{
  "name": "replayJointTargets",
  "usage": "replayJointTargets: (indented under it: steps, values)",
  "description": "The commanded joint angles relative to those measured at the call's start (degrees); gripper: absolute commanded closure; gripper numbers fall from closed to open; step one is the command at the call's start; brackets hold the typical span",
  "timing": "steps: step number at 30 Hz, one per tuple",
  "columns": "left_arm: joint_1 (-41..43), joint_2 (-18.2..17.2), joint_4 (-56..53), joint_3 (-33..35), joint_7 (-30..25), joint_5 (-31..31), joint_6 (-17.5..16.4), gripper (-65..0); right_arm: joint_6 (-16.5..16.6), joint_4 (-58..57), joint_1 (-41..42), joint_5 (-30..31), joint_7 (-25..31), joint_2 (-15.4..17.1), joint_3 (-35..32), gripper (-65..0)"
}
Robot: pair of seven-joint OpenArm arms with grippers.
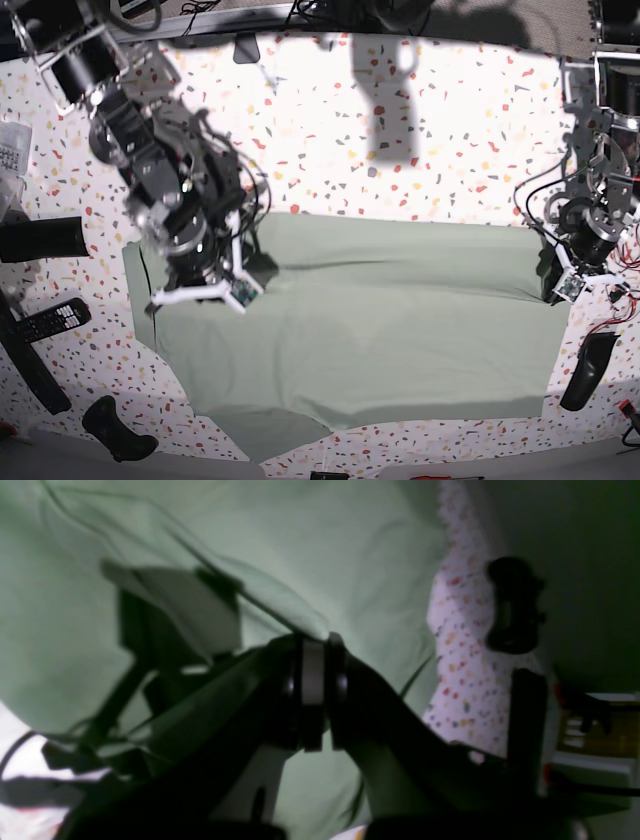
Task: Fold the T-shirt properly
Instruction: 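Drag the grasped shirt edge with the right gripper across the shirt, then release the shirt and reposition the right gripper over the fabric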
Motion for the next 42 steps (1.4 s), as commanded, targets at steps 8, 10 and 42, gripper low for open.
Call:
replayJointTargets:
  steps: [8,10,42]
  values:
    - [-1.42,-0.94,0.79,-0.42,-1.49,-0.72,0.72,0.0,5.03,-7.45,7.96,-1.03,2.19,-5.05,0.42,0.0]
    - [-1.40,-0.96,0.79,-0.42,-1.46,-0.74,0.72,0.0,5.92,-10.32,9.29,-1.05,2.84,-7.06,0.42,0.0]
    - [-1.40,-0.96,0.79,-0.42,-1.46,-0.72,0.72,0.0,6.78,-19.17,15.41,-3.61,15.23,-10.78,0.52,-37.5]
